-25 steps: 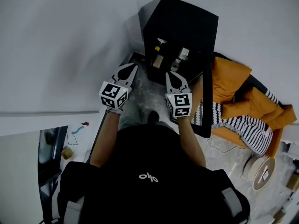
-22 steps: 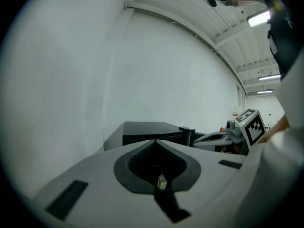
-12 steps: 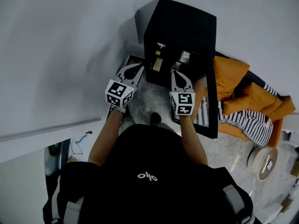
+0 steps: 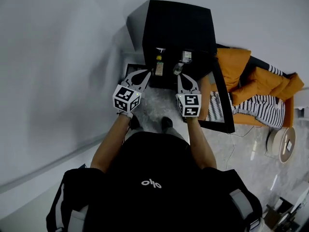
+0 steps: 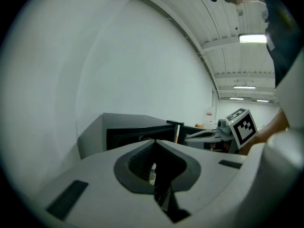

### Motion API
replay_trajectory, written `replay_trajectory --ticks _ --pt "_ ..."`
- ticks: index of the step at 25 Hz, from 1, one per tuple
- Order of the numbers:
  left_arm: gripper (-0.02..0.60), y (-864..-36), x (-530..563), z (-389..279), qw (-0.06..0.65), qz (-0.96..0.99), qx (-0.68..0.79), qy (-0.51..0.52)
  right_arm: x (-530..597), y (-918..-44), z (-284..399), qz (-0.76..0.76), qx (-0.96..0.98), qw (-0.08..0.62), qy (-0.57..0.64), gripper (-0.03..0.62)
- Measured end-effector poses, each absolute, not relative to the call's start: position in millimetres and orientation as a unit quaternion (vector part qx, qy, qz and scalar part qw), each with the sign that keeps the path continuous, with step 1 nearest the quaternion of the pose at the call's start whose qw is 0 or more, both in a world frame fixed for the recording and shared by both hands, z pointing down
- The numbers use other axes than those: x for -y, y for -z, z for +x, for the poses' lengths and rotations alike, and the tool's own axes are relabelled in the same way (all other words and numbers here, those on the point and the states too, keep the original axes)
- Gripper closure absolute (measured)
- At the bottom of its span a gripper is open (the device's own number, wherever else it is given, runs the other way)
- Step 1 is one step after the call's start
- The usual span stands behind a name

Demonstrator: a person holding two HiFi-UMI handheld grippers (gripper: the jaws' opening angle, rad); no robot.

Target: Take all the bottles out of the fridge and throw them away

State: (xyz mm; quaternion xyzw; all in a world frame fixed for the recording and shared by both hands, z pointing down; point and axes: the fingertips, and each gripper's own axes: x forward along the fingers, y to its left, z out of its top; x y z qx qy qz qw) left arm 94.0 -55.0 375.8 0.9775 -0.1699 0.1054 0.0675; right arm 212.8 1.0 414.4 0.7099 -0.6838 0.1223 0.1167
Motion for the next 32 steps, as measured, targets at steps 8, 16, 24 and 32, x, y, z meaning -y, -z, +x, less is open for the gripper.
replay_trajectory --ticks 8,16,24,32 --pt "0.577 -385.7 58.6 116.7 0.066 0.983 0.132 -0.106 3.9 -420.9 242.0 0.748 0.647 0.084 -0.121 0.585" --pt "0.577 -403.7 59.6 145.2 0.056 0.985 0.105 -0.124 28.3 -451.4 270.3 0.763 0.625 0.072 -0.147 0.484" --pt "0.577 -427.8 83.0 157.7 0.053 0.982 0.108 -0.149 61.8 -490.2 310.9 0.785 0.588 0.073 -0.183 0.293" --pt "0.577 -438.5 96.7 170.2 0.061 0.979 0.104 -0.161 96.1 -520.0 332.4 0.796 0.563 0.102 -0.195 0.229"
